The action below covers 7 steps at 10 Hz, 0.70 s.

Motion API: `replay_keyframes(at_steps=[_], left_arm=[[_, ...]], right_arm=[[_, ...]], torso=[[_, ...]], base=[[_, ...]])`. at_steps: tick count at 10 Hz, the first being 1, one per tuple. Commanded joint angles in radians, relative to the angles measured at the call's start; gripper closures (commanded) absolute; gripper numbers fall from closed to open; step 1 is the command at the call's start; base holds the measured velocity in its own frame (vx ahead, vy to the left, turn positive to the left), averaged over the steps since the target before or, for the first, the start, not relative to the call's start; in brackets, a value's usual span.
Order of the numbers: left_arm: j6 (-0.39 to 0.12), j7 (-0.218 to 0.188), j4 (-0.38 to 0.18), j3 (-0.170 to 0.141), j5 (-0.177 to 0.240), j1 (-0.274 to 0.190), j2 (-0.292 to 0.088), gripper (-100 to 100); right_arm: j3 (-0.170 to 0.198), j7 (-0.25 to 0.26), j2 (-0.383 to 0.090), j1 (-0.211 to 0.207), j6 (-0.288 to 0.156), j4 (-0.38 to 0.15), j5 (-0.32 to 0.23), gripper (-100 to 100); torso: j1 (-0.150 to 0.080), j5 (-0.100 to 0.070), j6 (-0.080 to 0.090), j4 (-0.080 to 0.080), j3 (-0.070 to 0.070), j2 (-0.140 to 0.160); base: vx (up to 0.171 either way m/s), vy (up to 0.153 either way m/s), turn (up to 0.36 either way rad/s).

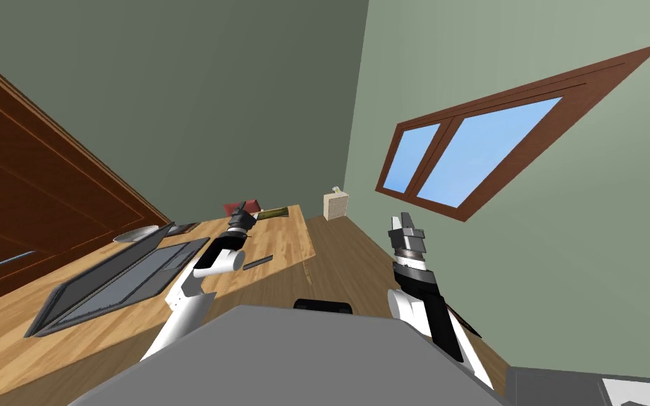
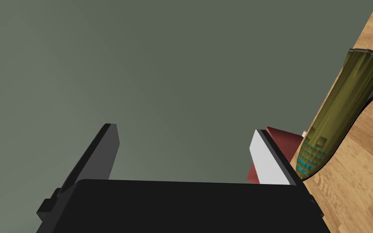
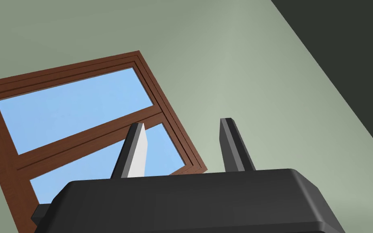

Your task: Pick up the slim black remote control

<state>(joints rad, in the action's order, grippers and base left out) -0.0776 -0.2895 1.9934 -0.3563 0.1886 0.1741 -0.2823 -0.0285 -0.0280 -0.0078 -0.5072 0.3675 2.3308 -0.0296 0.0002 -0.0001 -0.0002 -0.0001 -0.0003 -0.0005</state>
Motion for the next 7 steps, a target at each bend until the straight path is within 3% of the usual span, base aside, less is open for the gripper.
replay_keyframes(at_steps=[1,2,3,5,6,7], left_arm=[[-0.05,-0.011,-0.009,-0.017,0.013,0.001,-0.008,-100],[-0.066,-0.011,-0.009,-0.017,0.013,0.001,-0.008,-100],[-0.105,-0.02,-0.047,-0.044,0.031,-0.016,-0.016,-100],[-0.136,-0.02,-0.047,-0.044,0.031,-0.016,-0.016,-100],[-0.174,-0.028,-0.087,-0.07,0.05,-0.032,-0.024,-100],[-0.206,-0.028,-0.087,-0.07,0.05,-0.032,-0.024,-100]], right_arm=[[0.0,0.0,0.0,0.0,0.0,0.0,0.0,0],[0.0,0.0,0.0,0.0,0.0,0.0,0.0,0],[0.0,0.0,0.0,0.0,0.0,0.0,0.0,0],[0.0,0.0,0.0,0.0,0.0,0.0,0.0,0],[0.0,0.0,0.0,0.0,0.0,0.0,0.0,0],[0.0,0.0,0.0,0.0,0.0,0.0,0.0,0]], torso=[[0.0,0.0,0.0,0.0,0.0,0.0],[0.0,0.0,-0.001,0.0,0.0,0.0],[0.0,0.0,-0.001,0.0,0.0,0.001],[0.0,0.0,-0.001,0.0,0.0,0.001],[0.0,0.0,-0.001,0.0,0.001,0.001],[0.0,0.0,0.0,0.0,0.0,0.001]], base=[[0.008,0.007,-0.155],[0.004,0.005,0.003],[0.004,0.002,-0.261],[0.003,0.01,-0.058],[0.002,0.006,-0.236],[0.002,0.015,-0.163]])
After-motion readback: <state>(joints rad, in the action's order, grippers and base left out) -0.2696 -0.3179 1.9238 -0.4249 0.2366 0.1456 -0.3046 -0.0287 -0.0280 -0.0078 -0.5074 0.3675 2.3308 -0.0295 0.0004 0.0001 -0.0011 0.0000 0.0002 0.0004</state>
